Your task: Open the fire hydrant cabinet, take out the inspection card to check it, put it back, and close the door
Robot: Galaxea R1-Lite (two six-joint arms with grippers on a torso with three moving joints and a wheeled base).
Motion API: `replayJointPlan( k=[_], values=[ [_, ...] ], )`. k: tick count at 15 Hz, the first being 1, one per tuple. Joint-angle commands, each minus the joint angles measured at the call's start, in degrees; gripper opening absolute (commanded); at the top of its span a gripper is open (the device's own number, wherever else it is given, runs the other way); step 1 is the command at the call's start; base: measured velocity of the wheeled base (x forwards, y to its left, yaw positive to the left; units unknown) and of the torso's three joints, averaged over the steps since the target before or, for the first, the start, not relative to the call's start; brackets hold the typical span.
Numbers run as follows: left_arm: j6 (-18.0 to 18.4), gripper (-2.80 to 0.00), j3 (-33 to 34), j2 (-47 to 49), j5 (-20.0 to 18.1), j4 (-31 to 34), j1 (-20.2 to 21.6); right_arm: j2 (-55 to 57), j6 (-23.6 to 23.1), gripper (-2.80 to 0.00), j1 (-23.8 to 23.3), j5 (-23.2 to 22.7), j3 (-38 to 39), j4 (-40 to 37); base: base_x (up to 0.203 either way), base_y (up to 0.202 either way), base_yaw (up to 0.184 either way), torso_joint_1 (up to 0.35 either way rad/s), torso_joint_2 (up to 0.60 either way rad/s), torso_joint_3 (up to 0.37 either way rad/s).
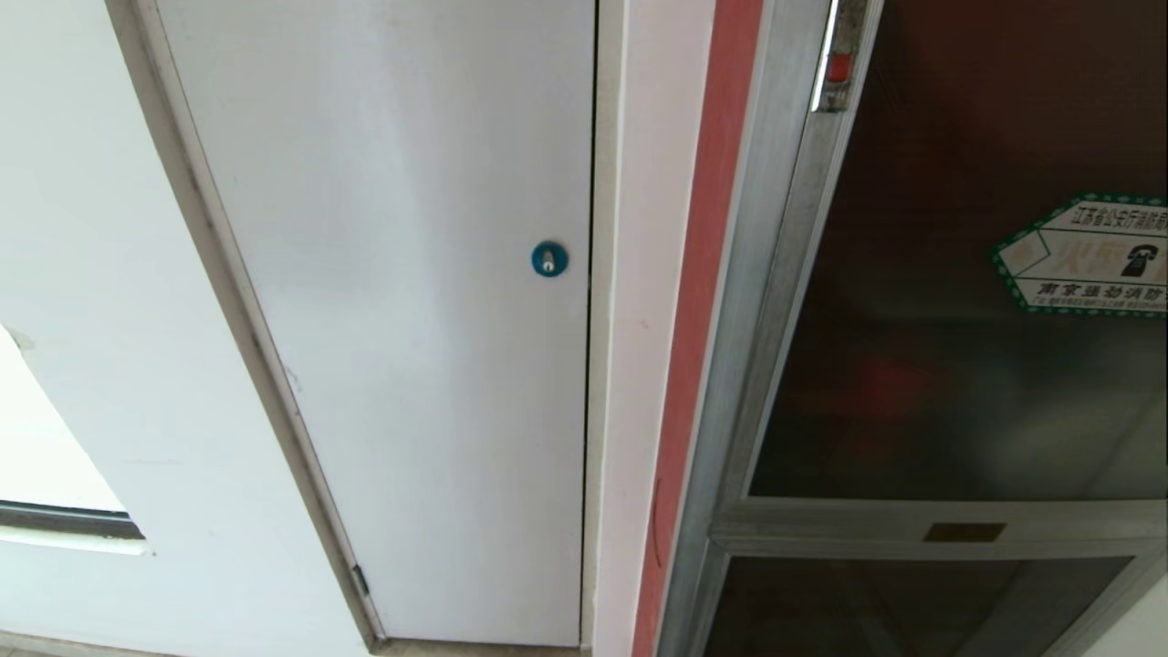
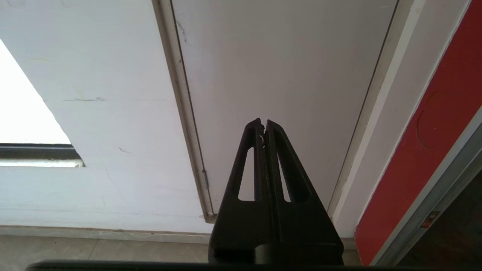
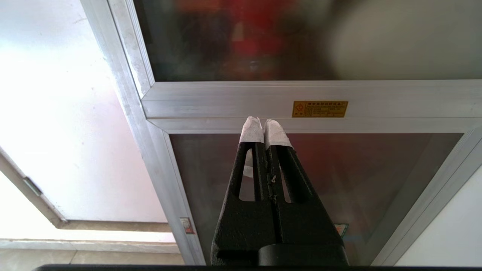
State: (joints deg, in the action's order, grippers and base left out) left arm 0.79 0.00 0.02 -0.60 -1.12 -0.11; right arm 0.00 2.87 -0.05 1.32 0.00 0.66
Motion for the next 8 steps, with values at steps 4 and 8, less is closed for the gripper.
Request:
replayJointPlan(
  k=[4, 8],
  values=[
    [0.0, -2.8, 0.8, 0.0, 0.0, 0.0, 0.0, 0.0, 0.0, -2.8, 0.0, 0.0, 0.2, 0.0, 0.0, 0.0, 0.0, 0.0, 0.0, 0.0],
    [0.0, -2.8, 0.8, 0.1, 0.0, 0.0, 0.0, 0.0, 0.0, -2.8, 0.0, 0.0, 0.2, 0.1, 0.0, 0.0, 0.0, 0.0, 0.0, 0.0]
  ],
)
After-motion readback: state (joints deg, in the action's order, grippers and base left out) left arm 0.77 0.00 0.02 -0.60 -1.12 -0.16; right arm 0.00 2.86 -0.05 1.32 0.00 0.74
